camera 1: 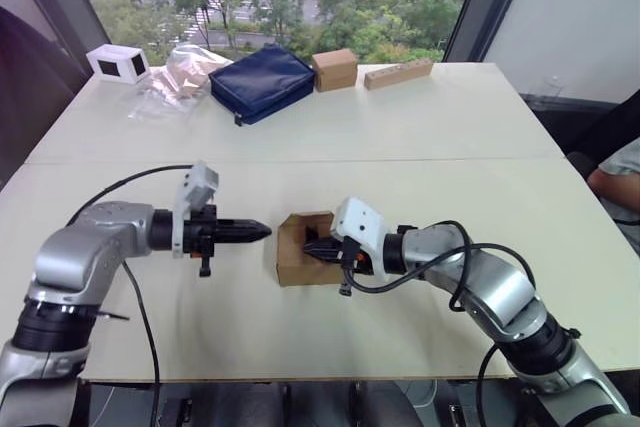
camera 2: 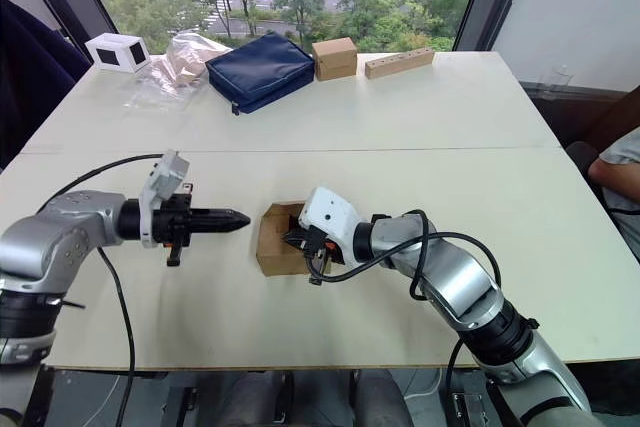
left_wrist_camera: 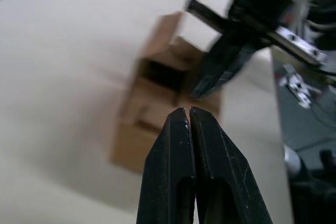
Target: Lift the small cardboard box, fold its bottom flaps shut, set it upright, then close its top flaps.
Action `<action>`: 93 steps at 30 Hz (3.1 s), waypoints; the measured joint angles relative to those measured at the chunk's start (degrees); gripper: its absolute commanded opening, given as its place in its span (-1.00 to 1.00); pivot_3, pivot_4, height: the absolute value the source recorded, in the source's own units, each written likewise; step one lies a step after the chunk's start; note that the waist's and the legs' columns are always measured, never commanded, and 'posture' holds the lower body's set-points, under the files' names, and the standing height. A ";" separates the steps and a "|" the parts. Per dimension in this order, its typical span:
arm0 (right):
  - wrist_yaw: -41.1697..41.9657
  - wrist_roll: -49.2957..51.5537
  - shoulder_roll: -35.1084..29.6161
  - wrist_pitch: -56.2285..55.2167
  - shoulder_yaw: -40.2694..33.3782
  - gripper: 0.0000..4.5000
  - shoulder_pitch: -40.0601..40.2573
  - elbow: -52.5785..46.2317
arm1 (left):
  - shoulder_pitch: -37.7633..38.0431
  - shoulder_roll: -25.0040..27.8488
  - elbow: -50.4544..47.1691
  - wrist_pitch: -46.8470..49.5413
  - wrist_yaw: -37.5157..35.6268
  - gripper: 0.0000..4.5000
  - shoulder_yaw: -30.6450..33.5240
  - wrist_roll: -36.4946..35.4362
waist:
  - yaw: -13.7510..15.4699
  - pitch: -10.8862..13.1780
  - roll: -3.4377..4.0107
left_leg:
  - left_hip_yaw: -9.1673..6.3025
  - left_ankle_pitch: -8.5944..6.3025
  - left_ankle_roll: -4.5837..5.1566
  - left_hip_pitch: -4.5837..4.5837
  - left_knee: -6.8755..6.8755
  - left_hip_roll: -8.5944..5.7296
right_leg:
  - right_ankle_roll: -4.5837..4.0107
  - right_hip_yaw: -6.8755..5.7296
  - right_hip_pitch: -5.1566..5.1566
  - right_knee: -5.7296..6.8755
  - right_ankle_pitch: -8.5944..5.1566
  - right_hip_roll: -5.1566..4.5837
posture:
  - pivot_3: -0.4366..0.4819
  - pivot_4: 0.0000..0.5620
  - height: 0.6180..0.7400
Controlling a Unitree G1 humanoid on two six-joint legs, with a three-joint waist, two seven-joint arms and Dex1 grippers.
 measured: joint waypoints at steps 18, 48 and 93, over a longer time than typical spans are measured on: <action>2.00 5.72 1.13 1.51 -8.04 -1.00 -0.92 -2.07 | 2.37 -3.59 0.73 -2.59 4.21 -0.96 -5.10 0.59 | 0.17 0.00 0.00 | 0.02 0.00 0.00 0.01 0.00 -0.01 | 0.00 0.00 0.02 -0.02 0.00 -0.01 | -0.05 -0.47 1.00; 4.88 -2.44 0.80 -4.50 -1.84 -1.00 -3.86 7.06 | 3.54 -2.75 -0.97 1.73 6.89 -0.96 -0.48 -6.35 | 0.06 0.00 0.00 | 0.03 0.00 0.00 0.04 -0.03 0.00 | -0.01 0.01 0.02 -0.03 0.00 -0.02 | -0.05 -0.47 1.00; 3.96 -4.12 -2.91 -2.45 -0.75 -1.00 2.66 -2.36 | -0.93 -12.49 6.78 -3.44 15.37 -0.96 -3.55 -1.30 | 0.19 0.00 0.00 | 0.01 0.01 -0.01 0.05 -0.04 -0.03 | 0.00 0.00 0.04 -0.04 0.00 -0.01 | -0.05 -0.47 1.00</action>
